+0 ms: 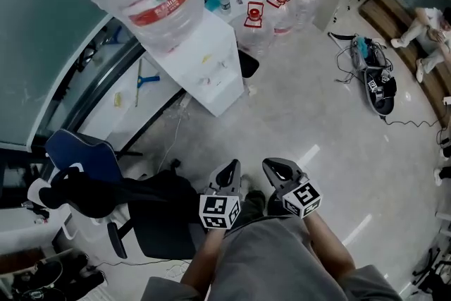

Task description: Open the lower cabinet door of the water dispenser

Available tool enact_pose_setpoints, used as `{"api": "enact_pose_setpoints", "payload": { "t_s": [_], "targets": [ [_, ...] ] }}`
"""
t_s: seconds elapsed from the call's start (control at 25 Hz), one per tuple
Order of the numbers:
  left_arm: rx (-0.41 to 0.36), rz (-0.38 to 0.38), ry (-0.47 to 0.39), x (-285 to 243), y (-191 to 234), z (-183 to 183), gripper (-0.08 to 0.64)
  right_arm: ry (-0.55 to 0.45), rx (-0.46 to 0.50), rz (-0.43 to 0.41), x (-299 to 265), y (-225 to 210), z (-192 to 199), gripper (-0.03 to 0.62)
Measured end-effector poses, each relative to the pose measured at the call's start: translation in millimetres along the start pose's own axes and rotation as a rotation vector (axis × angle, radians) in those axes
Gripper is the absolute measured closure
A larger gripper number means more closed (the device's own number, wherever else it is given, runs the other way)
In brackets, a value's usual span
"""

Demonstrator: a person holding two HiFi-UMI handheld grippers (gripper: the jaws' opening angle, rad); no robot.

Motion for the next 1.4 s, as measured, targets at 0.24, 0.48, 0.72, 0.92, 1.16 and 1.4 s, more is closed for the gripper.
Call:
{"api": "enact_pose_setpoints", "payload": {
  "t_s": [0.24, 0.48, 0.72, 0.92, 1.16, 1.4],
  "targets": [
    [0.004, 0.005, 0.052, -42.1, 22.9, 1.6, 0.552, 0.033, -0.011, 0.004, -38.3, -39.3, -5.2, 0.578],
    [0.028, -0.013, 0.118, -95.2, 36.9, -0.3, 0.552, 0.058, -0.046, -0.005, -70.7, -94.5, -16.4, 0.578],
    [0.081, -0.05, 0.188, -162.9, 55.4, 9.7, 0.552, 0.112, -0.064, -0.05, -110.4, -156.5, -15.3, 0.578],
    [0.09, -0.098, 0.237, -207.0, 80.4, 31.4, 0.552, 0.179, -0.015, -0.109, -147.9, -203.7, -5.9, 0.578],
    [0.091, -0.133, 0.264, -244.7, 117.8, 58.9, 0.552, 0.209, 0.029, -0.141, -199.6, -250.9, 11.4, 0.578],
    [0.086, -0.142, 0.257, -265.6, 149.6, 98.9, 0.552, 0.236, 0.064, -0.171, -245.5, -266.9, 48.1, 0.578]
  ]
}}
Point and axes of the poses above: the fingertips, and each gripper's own axes: x backward along the fingers, y to its left, z out of its underside, the point moved 5 cm from there along x, backward along the fingers, and after that the axes turned 8 degrees about -x, right-handed, at the moved point
